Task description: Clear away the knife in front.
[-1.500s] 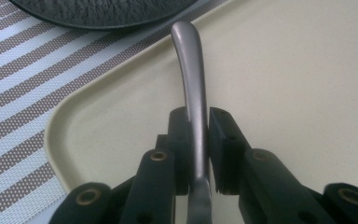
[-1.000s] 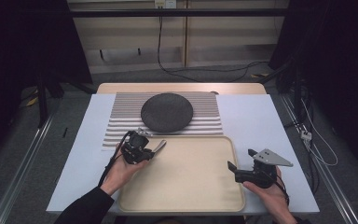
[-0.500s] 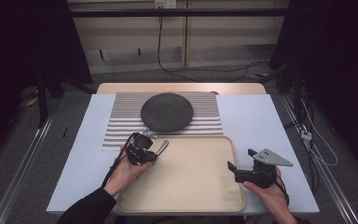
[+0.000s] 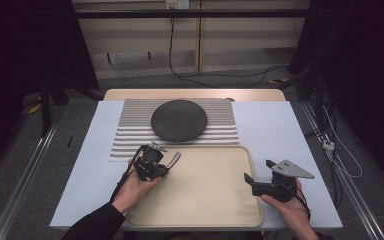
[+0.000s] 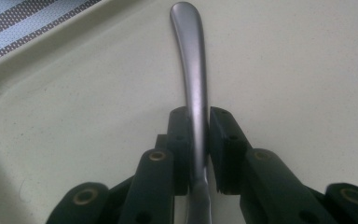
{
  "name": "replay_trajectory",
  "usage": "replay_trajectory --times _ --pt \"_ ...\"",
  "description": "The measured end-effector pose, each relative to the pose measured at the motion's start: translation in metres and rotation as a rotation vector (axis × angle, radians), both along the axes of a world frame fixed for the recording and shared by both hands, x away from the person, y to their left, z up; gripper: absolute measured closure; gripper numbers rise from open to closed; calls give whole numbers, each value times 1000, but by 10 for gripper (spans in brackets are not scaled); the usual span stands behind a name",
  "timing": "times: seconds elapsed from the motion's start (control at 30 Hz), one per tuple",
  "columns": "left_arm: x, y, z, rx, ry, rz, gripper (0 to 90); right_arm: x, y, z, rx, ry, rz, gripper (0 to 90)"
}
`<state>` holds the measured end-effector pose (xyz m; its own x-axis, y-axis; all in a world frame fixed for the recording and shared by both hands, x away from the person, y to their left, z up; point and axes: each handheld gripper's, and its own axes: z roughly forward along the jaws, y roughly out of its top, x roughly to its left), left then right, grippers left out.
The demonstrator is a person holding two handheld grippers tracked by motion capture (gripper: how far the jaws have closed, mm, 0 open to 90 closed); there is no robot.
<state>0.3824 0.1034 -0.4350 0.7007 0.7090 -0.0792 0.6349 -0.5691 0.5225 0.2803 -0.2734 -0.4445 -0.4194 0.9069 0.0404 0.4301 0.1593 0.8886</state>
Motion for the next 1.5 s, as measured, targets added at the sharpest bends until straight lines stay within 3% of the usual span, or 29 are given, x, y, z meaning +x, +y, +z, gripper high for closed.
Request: replay_trajectory --times 0.1,0.23,0.27,0.3,0.4,0.5,0.6,0.7,0.8,0.83,0.97,1.13,1.23,1.27,1.37,1.5 --pt "-1 4 -1 1 -22 -38 719 0 0 0 0 -1 -1 83" --pt "2 11 1 -28 -52 -39 592 0 0 0 -2 -1 2 83" --pt "3 12 2 -37 -66 -30 495 0 0 0 -1 -2 3 83" --pt "3 12 2 -57 -79 -12 495 0 0 0 -1 -2 3 83" --pt "6 12 4 -76 -103 -15 307 0 -1 0 0 1 1 83" --pt "5 9 7 -117 -94 -32 264 -1 -1 -1 1 2 3 83" --pt "0 4 13 -123 -113 -66 219 -2 -3 0 6 -2 0 83" --pt "-3 0 15 -158 -121 -129 329 -2 -3 0 7 0 -1 83" --pt "-4 -4 12 -174 -123 -182 591 -2 -3 -1 4 -2 0 83" --pt "-4 -5 11 -169 -119 -190 681 -1 -3 0 4 -2 -1 83" --pt "-5 -11 5 -135 -117 -193 899 0 -2 -1 2 1 -4 83" --pt "-2 -13 -4 -94 -112 -179 900 0 0 0 -6 -1 1 83" --pt "-1 -14 -10 -64 -144 -172 900 1 0 0 -4 -1 -2 83" --pt "-1 -13 -12 -74 -155 -167 900 1 0 0 -3 1 -3 83" --pt "0 -11 -11 -44 -177 -188 900 0 0 0 -2 1 -4 83" --pt "1 -9 -12 -33 -191 -176 900 0 -1 0 -2 0 -4 83"
